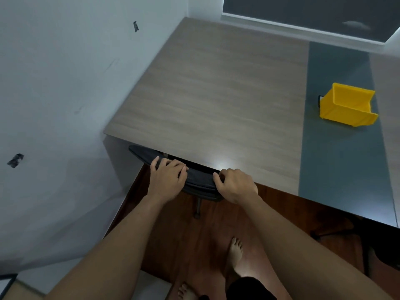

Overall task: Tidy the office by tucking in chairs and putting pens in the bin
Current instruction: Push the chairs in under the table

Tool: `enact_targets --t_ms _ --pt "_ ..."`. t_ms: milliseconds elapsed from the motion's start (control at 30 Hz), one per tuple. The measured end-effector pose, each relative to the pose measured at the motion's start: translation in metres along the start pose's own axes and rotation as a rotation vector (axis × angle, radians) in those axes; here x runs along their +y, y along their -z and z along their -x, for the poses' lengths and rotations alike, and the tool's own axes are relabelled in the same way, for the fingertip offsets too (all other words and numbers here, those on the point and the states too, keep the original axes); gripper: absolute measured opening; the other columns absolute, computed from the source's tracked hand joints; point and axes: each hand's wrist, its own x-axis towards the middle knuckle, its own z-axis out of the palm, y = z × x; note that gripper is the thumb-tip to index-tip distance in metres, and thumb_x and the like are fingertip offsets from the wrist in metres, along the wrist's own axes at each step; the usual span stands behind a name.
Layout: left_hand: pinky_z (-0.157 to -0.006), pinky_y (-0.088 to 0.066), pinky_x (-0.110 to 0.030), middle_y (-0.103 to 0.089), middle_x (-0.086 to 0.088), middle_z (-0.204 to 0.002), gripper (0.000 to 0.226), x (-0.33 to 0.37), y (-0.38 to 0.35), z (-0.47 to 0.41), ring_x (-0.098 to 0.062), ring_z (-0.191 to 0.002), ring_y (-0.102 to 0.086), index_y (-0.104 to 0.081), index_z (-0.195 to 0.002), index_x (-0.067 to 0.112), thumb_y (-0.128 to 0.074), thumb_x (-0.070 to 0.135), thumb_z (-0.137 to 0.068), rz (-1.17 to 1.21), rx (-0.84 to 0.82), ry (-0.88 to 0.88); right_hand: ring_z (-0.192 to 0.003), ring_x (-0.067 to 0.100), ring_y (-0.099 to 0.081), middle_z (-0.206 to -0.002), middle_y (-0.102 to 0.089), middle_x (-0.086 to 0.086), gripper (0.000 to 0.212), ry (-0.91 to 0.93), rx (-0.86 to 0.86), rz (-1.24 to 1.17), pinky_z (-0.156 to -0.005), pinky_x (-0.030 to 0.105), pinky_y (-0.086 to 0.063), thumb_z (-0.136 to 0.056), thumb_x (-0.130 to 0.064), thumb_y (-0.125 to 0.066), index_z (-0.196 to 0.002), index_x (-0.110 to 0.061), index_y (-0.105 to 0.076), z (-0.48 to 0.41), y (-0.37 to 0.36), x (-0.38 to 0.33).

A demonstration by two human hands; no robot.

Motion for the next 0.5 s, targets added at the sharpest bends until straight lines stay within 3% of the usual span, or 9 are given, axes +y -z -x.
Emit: enact_targets --t_ms 167,333,433,500 --pt "-0.13 -0.009 -0.047 -0.065 0.024 -0.13 0.048 0.002 0.003 -0.002 -0.011 -0.133 -0.05 -0.073 -0.12 0.041 -0.026 0.047 -0.111 0.009 -0.039 0.001 -0.076 0.026 -0.061 -0.082 -0.066 0.0 0.062 0.008 0.007 -0.005 -0.064 0.037 -0.042 -0.102 -0.064 -0.027 -0.095 -0.023 -0.072 -0.001 -0.001 -0.001" --pt "-0.133 -0.004 -0.053 -0.056 0.011 -0.15 0.052 0.003 0.021 -0.004 -0.021 -0.149 -0.04 -0.057 -0.149 0.037 -0.024 0.056 -0.112 0.053 -0.214 -0.045 -0.085 0.026 -0.055 -0.093 -0.06 0.001 0.069 -0.066 -0.122 -0.076 -0.074 0.04 -0.045 -0.101 -0.075 -0.027 -0.108 -0.023 -0.072 0.004 0.013 0.003" --pt "-0.128 -0.024 -0.054 -0.058 0.003 -0.15 0.054 0.014 0.035 0.005 -0.026 -0.144 -0.046 -0.054 -0.152 0.03 -0.029 0.056 -0.112 0.121 -0.194 -0.083 -0.091 0.029 -0.062 -0.099 -0.068 0.005 0.081 -0.107 -0.139 -0.116 -0.081 0.043 -0.052 -0.098 -0.082 -0.02 -0.106 -0.02 -0.071 0.02 0.026 0.018" --pt "-0.122 -0.035 -0.052 -0.059 0.002 -0.148 0.055 0.027 0.043 0.018 -0.025 -0.141 -0.049 -0.054 -0.152 0.026 -0.031 0.056 -0.112 0.176 -0.181 -0.119 -0.103 0.031 -0.065 -0.113 -0.072 0.008 0.084 -0.143 -0.109 -0.155 -0.086 0.044 -0.054 -0.099 -0.082 -0.02 -0.117 -0.019 -0.071 0.037 0.033 0.037"
